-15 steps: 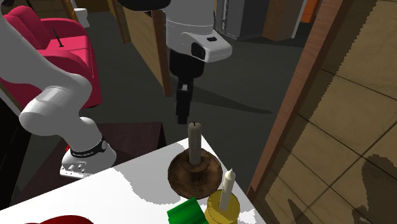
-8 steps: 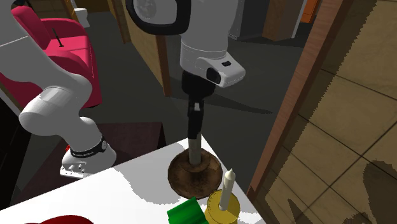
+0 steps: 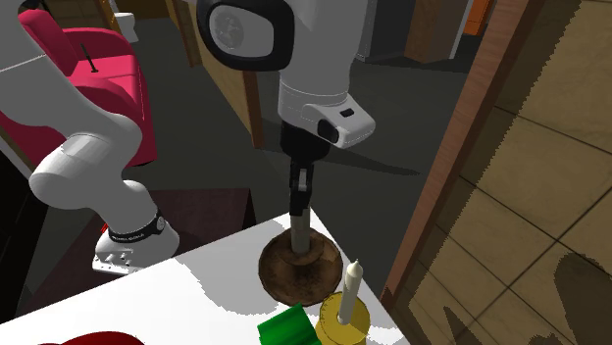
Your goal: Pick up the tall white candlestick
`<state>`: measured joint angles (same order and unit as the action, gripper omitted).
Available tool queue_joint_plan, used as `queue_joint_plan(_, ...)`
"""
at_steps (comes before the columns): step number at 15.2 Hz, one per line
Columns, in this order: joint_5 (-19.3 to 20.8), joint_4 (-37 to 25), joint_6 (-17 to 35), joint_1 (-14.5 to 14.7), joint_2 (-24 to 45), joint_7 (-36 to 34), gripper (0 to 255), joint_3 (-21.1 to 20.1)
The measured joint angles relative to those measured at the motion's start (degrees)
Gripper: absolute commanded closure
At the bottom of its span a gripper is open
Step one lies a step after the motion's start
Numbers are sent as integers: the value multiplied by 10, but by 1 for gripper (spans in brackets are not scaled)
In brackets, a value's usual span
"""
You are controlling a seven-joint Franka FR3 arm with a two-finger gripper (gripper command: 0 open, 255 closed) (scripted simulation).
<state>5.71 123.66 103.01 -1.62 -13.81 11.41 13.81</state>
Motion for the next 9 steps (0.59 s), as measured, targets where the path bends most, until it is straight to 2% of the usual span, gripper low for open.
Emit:
queue_joint_plan(6,0,0,1,0,0,0,255,0)
queue_joint_plan(9,0,-13,-15,0,-1,1,255,0)
